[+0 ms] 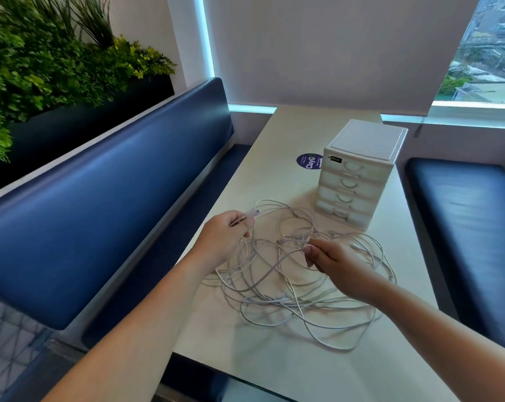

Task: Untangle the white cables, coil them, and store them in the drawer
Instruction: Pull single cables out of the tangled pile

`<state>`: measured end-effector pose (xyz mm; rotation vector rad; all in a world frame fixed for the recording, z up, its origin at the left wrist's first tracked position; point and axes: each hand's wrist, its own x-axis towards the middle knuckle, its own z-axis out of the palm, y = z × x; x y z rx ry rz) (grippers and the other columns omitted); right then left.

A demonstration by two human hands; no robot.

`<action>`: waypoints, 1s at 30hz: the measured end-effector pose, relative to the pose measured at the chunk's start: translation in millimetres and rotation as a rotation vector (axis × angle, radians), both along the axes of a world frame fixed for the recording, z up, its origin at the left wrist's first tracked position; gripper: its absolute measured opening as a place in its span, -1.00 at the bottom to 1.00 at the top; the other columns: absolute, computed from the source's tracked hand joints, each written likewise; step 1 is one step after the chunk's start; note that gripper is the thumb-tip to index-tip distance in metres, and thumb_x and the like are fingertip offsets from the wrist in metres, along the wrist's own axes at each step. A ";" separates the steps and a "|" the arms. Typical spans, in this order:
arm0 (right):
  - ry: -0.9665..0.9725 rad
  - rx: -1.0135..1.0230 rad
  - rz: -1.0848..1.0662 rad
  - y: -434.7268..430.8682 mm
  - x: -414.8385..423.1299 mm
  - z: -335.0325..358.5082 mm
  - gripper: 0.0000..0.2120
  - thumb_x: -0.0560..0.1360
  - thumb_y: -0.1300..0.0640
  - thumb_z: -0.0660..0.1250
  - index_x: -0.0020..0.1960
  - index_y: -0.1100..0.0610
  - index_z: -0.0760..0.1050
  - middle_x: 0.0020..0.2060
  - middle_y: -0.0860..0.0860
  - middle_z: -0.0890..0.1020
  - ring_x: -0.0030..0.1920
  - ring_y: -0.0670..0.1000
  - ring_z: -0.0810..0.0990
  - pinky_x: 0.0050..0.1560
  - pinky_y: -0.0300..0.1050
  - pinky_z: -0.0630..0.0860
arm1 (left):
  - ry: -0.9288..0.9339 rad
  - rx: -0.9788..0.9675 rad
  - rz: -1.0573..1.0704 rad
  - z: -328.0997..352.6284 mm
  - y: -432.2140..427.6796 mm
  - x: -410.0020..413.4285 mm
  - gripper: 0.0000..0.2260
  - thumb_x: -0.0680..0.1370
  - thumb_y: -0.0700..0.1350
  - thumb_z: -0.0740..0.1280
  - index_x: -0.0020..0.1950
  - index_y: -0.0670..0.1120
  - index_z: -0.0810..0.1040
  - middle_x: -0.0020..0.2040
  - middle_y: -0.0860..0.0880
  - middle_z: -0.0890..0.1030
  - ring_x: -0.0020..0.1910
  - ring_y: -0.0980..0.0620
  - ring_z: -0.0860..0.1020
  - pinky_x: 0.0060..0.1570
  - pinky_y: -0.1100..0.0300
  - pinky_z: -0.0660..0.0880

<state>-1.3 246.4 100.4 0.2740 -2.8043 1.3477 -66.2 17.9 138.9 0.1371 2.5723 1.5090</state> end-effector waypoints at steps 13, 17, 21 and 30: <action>0.033 0.060 -0.009 -11.2 -5.2 -3.2 -0.70 0.59 -0.03 0.19 -0.32 -0.07 0.41 -0.48 -0.16 0.43 -0.38 -0.16 0.38 -0.26 -0.21 0.33 | -0.100 -0.060 -0.374 7.9 11.0 17.7 -0.82 0.47 0.13 0.44 0.00 0.10 0.67 0.06 0.33 0.59 -0.26 0.44 0.48 -0.15 0.40 0.35; 0.070 0.054 -0.002 -18.8 -7.2 7.8 -0.70 0.61 0.02 0.18 -0.31 -0.10 0.40 -0.49 -0.16 0.44 -0.39 -0.15 0.39 -0.31 -0.26 0.29 | -0.007 -0.150 -0.371 3.8 20.4 19.2 -0.87 0.50 0.10 0.43 -0.22 0.13 0.67 -0.27 0.26 0.58 -0.25 0.40 0.50 -0.16 0.33 0.37; 0.008 0.211 0.053 -8.6 -6.9 12.8 -0.72 0.62 -0.07 0.08 -0.23 -0.08 0.39 -0.40 -0.12 0.45 -0.33 -0.12 0.42 -0.21 -0.12 0.36 | 0.183 -0.162 -0.216 1.0 10.6 7.7 -0.81 0.54 0.06 0.39 -0.28 0.17 0.63 -0.09 0.16 0.61 -0.13 0.22 0.50 -0.07 0.23 0.41; 0.107 0.532 0.025 24.5 -16.0 9.5 -0.72 0.61 -0.10 -0.01 -0.11 -0.04 0.39 -0.28 -0.07 0.56 -0.24 0.07 0.53 -0.23 -0.03 0.43 | 0.434 -0.138 0.208 9.1 -39.1 -23.3 -0.84 0.60 -0.03 0.32 -0.13 0.05 0.66 -0.04 0.06 0.54 -0.21 0.10 0.47 -0.26 0.32 0.35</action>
